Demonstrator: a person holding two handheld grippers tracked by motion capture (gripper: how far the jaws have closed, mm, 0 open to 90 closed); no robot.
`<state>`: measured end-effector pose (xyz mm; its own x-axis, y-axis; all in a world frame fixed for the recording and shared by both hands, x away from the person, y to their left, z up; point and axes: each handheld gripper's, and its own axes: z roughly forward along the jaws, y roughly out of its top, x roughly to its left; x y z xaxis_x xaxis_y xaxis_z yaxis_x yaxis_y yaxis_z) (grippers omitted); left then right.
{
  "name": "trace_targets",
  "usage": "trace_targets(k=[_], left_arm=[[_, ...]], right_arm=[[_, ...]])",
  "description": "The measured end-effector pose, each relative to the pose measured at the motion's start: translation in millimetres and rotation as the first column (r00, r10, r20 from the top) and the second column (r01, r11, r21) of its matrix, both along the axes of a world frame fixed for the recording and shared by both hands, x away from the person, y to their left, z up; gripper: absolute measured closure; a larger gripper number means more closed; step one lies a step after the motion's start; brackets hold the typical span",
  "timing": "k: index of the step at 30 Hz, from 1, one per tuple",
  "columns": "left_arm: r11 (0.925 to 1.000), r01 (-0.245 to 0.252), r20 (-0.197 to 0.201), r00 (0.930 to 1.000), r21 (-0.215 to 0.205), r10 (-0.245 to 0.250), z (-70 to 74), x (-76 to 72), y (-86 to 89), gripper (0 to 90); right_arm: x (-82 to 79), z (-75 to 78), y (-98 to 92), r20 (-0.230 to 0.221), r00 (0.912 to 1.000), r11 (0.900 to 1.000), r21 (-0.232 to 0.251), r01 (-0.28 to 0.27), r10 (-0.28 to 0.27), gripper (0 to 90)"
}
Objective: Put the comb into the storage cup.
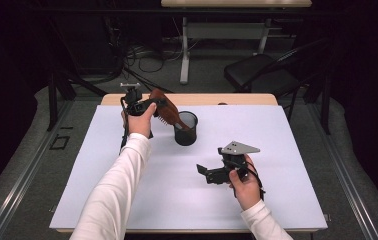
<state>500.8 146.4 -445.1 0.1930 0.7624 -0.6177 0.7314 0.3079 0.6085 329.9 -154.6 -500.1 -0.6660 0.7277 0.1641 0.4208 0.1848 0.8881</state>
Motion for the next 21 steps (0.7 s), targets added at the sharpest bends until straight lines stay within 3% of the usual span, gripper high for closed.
trace_targets(k=[21], left_arm=[[0.9999, -0.009, -0.001, 1.0000, -0.010, 0.009, -1.4, 0.2, 0.5, 46.2]], right_arm=[[0.0, -0.3, 1.0, -0.002, 1.0000, 1.000, -0.005, -0.005, 0.005, 0.1]])
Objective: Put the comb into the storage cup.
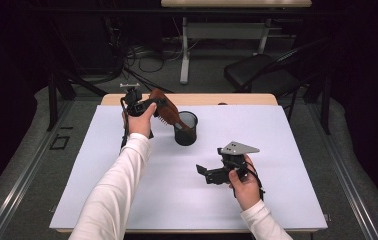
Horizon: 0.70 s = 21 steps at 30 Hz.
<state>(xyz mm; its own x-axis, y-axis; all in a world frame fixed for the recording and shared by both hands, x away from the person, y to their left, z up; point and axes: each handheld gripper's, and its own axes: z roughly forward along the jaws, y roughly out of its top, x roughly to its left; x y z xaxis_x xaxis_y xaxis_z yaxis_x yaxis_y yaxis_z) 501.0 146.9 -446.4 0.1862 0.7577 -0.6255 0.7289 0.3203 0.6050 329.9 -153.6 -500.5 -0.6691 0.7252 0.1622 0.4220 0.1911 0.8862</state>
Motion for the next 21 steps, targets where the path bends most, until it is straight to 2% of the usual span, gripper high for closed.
trace_targets(k=[21], left_arm=[[0.9998, -0.006, 0.019, 0.9998, -0.021, 0.007, -0.3, 0.6, 0.3, 39.5]], right_arm=[[0.7, -0.3, -0.2, 0.001, 1.0000, 1.000, 0.001, 0.000, 0.000, 0.3]])
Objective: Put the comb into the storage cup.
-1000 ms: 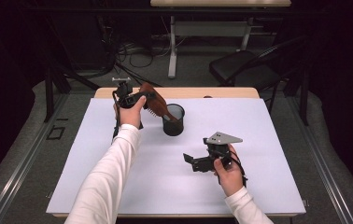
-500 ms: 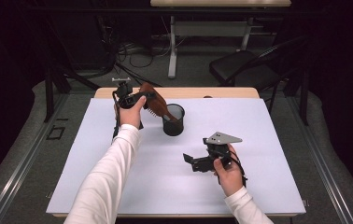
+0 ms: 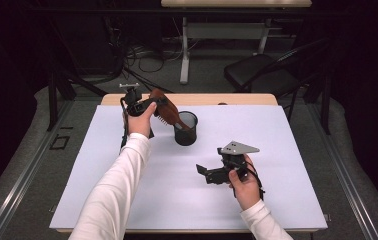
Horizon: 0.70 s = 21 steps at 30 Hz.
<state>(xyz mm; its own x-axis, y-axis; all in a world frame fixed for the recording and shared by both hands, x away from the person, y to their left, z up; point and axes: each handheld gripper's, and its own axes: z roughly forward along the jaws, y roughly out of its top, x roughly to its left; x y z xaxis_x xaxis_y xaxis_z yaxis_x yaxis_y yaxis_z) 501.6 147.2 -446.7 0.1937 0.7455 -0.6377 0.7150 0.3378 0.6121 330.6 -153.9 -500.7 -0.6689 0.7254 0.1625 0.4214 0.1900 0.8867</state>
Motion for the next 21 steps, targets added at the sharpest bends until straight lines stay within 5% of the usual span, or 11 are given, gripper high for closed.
trace_targets(k=[21], left_arm=[[0.9999, -0.012, 0.028, 0.9995, -0.004, 0.012, 3.5, -0.9, 3.1, 34.0]], right_arm=[[-0.2, -0.1, 0.4, -0.001, 1.0000, 1.000, -0.003, -0.001, 0.001, 0.4]])
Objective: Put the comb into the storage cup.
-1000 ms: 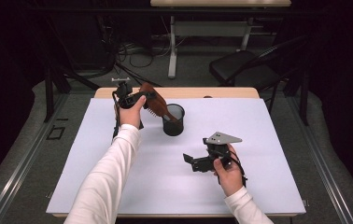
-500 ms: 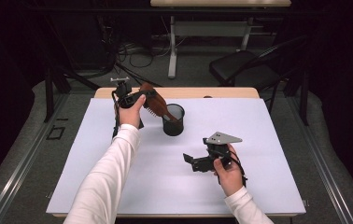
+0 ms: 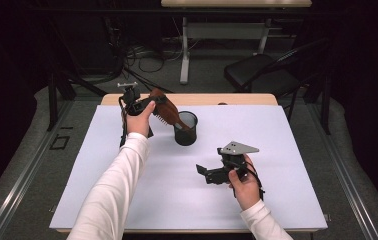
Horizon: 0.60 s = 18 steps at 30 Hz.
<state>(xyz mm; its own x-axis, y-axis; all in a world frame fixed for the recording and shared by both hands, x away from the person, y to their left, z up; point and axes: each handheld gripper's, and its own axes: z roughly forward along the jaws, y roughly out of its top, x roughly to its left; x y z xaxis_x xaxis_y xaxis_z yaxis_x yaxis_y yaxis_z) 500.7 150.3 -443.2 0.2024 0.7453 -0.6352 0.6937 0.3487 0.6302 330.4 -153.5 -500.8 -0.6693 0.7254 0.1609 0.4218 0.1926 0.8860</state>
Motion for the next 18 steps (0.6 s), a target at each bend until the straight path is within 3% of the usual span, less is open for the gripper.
trace_targets(k=[18], left_arm=[[0.9998, -0.012, 0.030, 0.9995, 0.014, 0.012, 5.1, -0.6, 4.9, 33.8]], right_arm=[[-0.2, -0.6, 0.9, 0.000, 1.0000, 1.000, -0.006, -0.003, 0.003, 0.4]])
